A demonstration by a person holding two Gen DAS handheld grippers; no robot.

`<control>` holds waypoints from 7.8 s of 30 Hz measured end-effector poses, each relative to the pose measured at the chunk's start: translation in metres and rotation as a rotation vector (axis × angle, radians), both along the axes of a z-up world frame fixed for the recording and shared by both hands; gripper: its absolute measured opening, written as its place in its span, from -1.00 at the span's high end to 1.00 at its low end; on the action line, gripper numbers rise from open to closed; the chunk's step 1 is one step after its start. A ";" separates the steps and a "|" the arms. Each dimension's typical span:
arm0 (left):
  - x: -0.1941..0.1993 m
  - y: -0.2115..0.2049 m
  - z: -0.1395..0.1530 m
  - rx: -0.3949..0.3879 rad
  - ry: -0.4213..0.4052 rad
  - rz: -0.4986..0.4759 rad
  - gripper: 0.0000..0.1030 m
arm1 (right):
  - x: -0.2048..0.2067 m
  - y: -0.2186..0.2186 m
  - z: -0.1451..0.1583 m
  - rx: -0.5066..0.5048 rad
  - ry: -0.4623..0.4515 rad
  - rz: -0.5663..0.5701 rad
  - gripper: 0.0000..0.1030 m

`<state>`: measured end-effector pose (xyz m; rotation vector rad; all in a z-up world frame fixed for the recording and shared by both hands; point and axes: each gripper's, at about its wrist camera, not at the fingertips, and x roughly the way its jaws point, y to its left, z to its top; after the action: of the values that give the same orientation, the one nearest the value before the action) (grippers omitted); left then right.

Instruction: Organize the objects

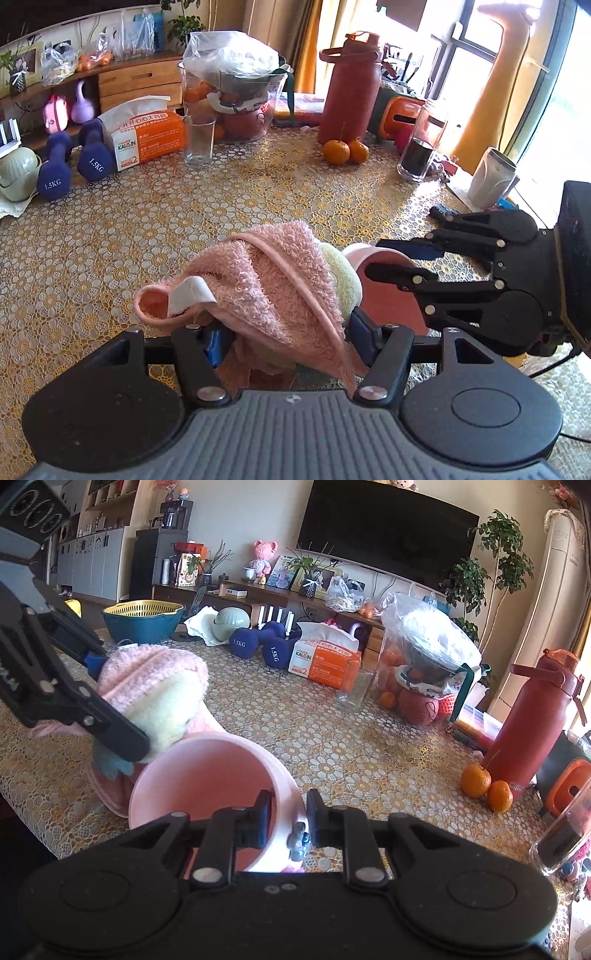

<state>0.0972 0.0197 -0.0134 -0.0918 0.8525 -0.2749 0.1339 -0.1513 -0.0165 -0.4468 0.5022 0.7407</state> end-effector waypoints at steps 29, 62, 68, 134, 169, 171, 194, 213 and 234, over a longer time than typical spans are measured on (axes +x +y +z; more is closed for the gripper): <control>-0.018 0.023 -0.016 -0.024 0.014 0.079 -0.25 | 0.044 0.010 0.016 0.025 0.218 -0.099 0.51; -0.025 -0.006 -0.063 0.047 0.091 0.034 -0.29 | -0.002 0.035 0.028 -0.080 0.258 0.210 0.59; -0.035 -0.001 -0.060 0.062 0.073 0.009 -0.50 | 0.002 0.040 0.023 -0.087 0.274 0.207 0.62; 0.028 -0.017 -0.030 -0.089 -0.079 0.092 0.35 | 0.031 -0.087 0.000 0.573 0.544 -0.166 0.75; 0.024 -0.019 -0.061 -0.053 0.021 -0.047 -0.36 | 0.016 -0.079 -0.003 0.527 0.514 -0.106 0.72; 0.025 -0.021 -0.061 -0.068 0.026 -0.052 0.13 | 0.016 -0.077 -0.002 0.522 0.513 -0.106 0.71; 0.030 -0.051 0.018 -0.133 -0.093 -0.175 0.36 | 0.014 -0.079 -0.001 0.443 0.489 0.002 0.71; 0.007 -0.007 -0.001 -0.233 -0.031 -0.060 0.36 | 0.015 -0.072 0.002 0.397 0.475 0.035 0.70; 0.038 -0.011 -0.033 -0.256 0.050 0.008 0.36 | 0.026 -0.067 0.007 0.351 0.460 0.046 0.69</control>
<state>0.1353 0.0092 -0.0462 -0.3412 0.8631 -0.3748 0.1598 -0.2179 -0.0095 0.0463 0.7753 0.9607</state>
